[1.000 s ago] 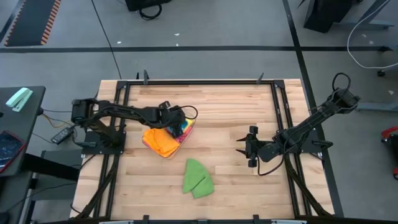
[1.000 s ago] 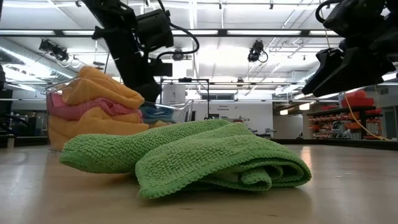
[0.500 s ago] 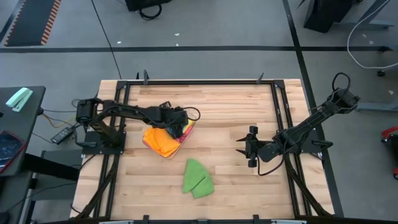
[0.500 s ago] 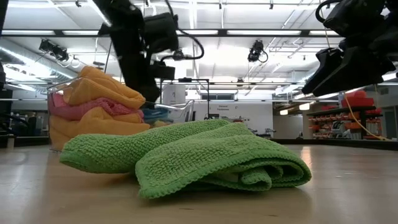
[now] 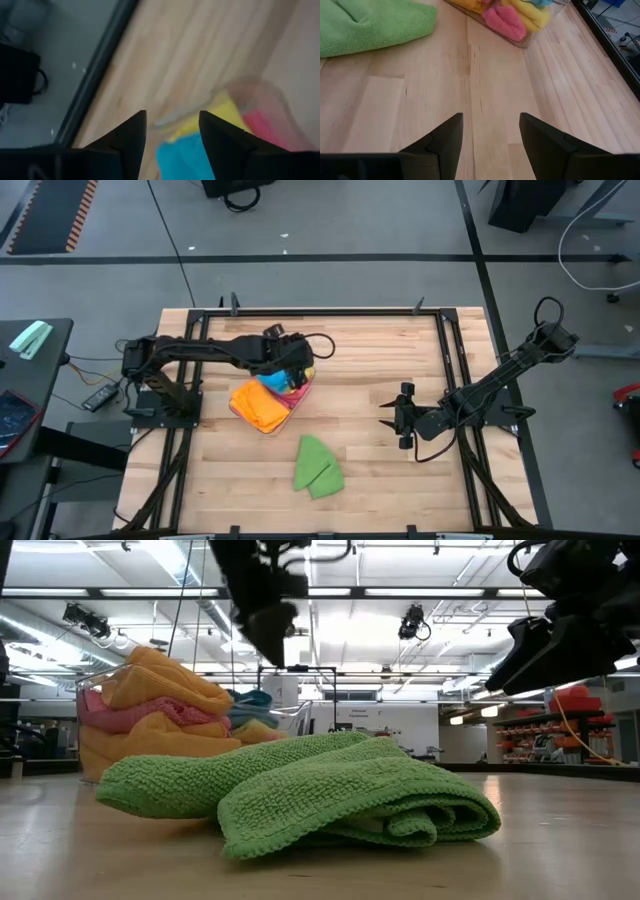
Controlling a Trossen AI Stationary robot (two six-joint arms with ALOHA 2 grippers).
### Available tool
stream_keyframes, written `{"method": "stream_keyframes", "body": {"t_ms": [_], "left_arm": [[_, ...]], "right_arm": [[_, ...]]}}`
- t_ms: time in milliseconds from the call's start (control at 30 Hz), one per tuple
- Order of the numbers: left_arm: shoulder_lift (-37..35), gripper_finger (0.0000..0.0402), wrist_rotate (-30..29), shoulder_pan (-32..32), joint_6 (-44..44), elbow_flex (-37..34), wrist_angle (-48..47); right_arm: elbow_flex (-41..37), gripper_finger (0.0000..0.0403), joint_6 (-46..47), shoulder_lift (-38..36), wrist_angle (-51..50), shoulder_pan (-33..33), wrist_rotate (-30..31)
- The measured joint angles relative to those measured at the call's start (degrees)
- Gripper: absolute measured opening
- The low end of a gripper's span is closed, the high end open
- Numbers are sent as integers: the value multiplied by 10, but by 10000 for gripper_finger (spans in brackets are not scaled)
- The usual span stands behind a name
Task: Fold microfiber towels
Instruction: Fold the green microfiber towel
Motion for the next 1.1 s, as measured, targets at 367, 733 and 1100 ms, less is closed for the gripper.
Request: {"method": "stream_keyframes", "body": {"t_ms": [367, 733, 1100], "left_arm": [[-5, 140, -54, -121, 233, -78, 419], [-108, 73, -20, -195, 309, -167, 513], [-311, 32, -21, -209, 309, -322, 560]], "right_arm": [[0, 203, -129, 0, 117, -4, 0], [82, 203, -272, -2, 261, -105, -64], [243, 203, -312, -3, 161, -152, -198]]}}
